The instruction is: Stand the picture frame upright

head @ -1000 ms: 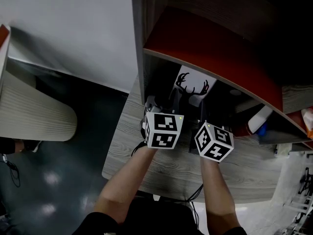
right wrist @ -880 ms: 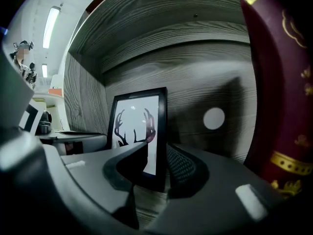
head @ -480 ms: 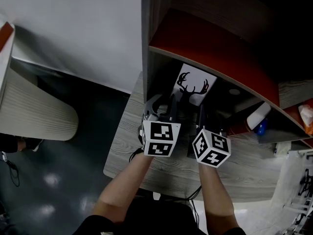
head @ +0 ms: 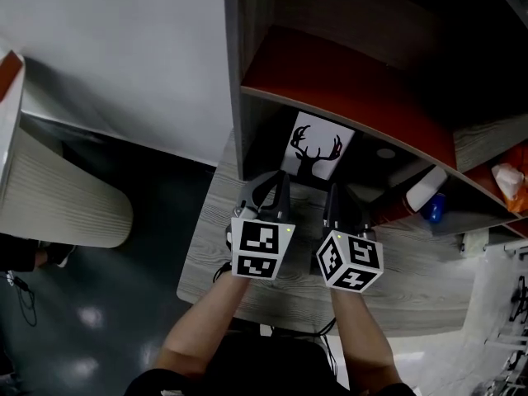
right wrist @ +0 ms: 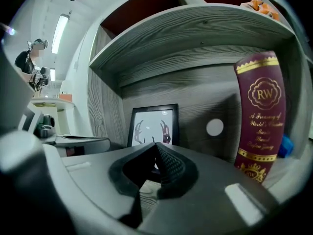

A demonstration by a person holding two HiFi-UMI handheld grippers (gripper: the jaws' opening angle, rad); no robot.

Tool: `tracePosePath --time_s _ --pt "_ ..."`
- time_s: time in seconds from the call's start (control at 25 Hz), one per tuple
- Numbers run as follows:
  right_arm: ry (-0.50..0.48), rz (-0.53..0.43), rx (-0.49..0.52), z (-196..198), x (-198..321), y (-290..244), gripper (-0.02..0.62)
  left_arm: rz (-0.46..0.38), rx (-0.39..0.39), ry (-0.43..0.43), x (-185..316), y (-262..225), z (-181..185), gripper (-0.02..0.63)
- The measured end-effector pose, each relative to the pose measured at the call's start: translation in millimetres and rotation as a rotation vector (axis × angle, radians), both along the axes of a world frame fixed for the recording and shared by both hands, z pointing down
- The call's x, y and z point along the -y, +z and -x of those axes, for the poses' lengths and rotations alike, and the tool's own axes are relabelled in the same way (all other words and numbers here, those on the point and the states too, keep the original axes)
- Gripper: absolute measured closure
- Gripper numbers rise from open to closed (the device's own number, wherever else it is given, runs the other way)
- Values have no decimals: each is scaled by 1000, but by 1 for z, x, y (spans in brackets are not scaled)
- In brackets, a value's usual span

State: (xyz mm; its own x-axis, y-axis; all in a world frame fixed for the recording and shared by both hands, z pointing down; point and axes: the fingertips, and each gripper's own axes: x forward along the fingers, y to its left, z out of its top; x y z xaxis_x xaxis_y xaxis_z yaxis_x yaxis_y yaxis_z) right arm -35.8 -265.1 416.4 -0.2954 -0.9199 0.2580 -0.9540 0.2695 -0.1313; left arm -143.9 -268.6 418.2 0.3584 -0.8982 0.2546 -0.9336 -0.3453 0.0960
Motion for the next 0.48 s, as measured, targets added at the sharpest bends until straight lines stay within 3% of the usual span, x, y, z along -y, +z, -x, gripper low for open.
tracePosePath --time_s 0.24,0.48 --pt "-13 -9 10 3 -13 -13 598 1 33 74 -18 -12 -12 609" --pt "-21 -2 7 4 -27 -21 600 -12 38 96 -31 -21 -16 609"
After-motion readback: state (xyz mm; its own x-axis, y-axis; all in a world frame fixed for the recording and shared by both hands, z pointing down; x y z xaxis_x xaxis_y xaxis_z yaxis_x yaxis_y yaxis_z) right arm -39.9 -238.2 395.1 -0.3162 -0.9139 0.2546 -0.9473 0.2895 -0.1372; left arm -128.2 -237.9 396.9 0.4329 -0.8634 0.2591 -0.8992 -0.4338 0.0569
